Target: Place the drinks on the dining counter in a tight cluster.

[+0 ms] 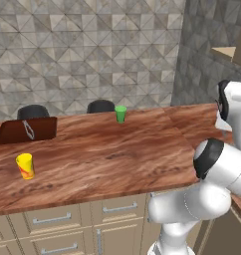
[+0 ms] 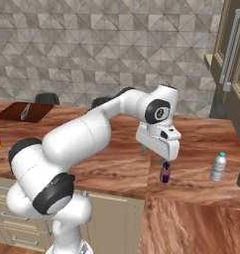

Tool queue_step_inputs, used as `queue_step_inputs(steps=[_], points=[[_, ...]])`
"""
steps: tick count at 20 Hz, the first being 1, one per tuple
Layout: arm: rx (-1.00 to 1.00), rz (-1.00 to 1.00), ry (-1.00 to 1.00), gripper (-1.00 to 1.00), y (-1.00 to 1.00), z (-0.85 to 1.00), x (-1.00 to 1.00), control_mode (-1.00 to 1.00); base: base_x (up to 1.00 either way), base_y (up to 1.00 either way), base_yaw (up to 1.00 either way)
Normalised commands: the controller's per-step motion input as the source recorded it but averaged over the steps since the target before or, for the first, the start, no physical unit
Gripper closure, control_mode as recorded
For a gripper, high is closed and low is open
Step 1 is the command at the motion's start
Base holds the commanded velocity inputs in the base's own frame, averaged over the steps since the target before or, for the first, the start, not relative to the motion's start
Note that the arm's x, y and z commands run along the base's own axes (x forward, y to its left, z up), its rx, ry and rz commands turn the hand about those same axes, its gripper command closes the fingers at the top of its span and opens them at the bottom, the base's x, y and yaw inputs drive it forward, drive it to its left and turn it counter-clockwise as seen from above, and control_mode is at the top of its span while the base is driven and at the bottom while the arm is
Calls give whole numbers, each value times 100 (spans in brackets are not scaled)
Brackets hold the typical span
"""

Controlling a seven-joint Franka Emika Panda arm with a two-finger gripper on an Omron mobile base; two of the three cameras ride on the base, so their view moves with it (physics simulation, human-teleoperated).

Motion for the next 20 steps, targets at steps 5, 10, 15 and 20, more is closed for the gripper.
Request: queue_step_inputs(steps=[5,10,15,20], points=[[2,-3,6,-100,-18,-24,31,-100,0,0,0],[2,-3,1,-100,-13,-23,25,-100,0,0,0],[4,-2,0,-100,-14,-28,33,-100,0,0,0],[0,0,0,-100,-12,-26,41,-100,0,0,0]])
